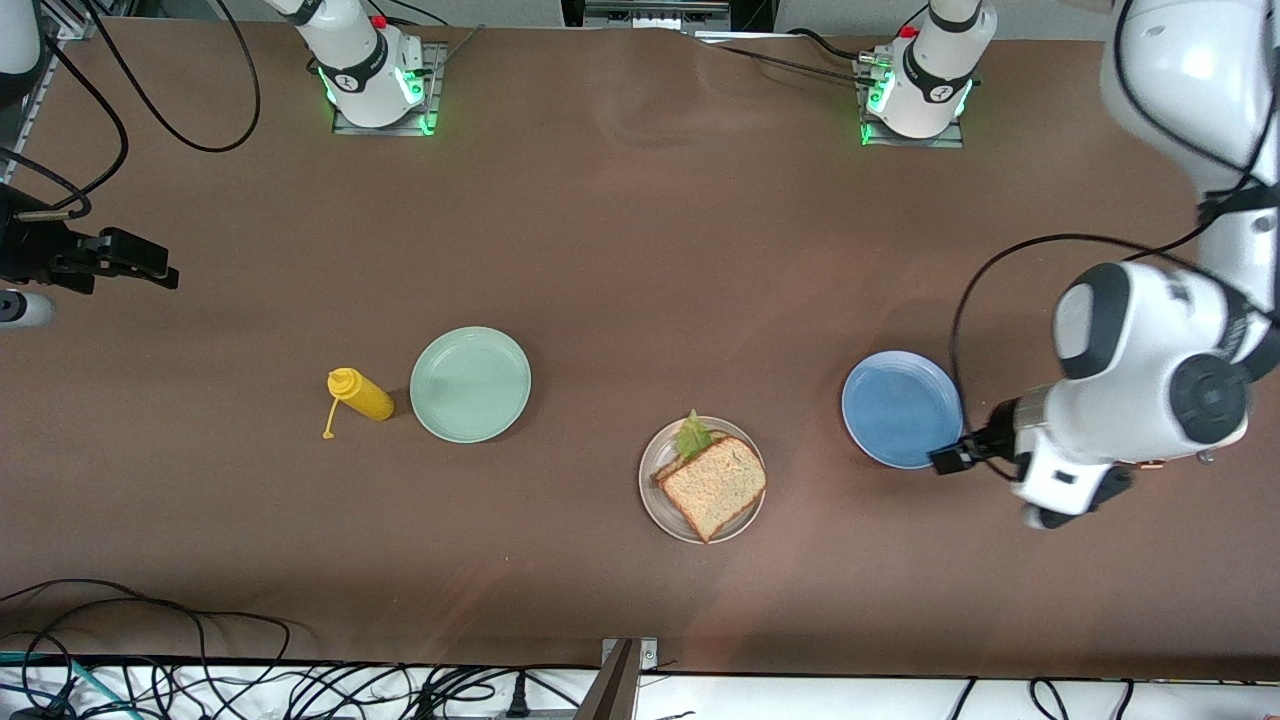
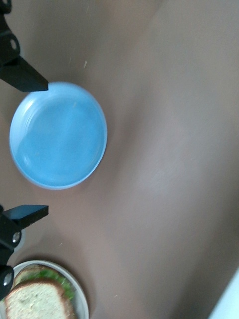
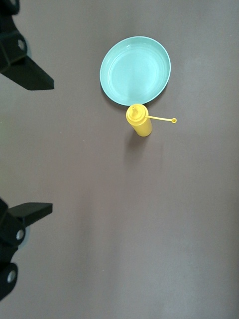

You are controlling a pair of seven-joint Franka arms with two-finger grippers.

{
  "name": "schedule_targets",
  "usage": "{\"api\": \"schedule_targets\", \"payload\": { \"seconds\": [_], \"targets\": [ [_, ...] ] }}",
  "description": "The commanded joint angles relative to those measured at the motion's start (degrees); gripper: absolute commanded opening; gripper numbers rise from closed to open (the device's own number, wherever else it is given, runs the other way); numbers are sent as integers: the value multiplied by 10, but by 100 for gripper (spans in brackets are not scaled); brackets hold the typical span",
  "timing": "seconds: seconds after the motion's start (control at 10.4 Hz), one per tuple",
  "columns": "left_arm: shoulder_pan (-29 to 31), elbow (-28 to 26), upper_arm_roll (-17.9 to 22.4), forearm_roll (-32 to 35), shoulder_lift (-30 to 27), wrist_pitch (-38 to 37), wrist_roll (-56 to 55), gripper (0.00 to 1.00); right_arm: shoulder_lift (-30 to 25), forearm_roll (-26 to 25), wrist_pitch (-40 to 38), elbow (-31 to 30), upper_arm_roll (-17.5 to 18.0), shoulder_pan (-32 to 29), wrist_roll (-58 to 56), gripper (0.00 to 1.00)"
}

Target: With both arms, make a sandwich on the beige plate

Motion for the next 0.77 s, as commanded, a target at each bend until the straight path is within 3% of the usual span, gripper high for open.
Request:
{"api": "schedule_targets", "payload": {
  "seconds": [0.0, 0.29, 0.67],
  "targets": [
    [28, -18, -3, 74, -52, -9, 30, 100, -3, -3, -13, -1, 42, -45, 2, 100],
    [78, -20, -3, 97, -90, -20, 81, 100, 3, -49, 7, 0, 47, -40, 2, 100],
    [113, -18, -2, 108, -109, -46, 194, 100, 0, -48, 9, 0, 46, -30, 5, 100]
  ]
}}
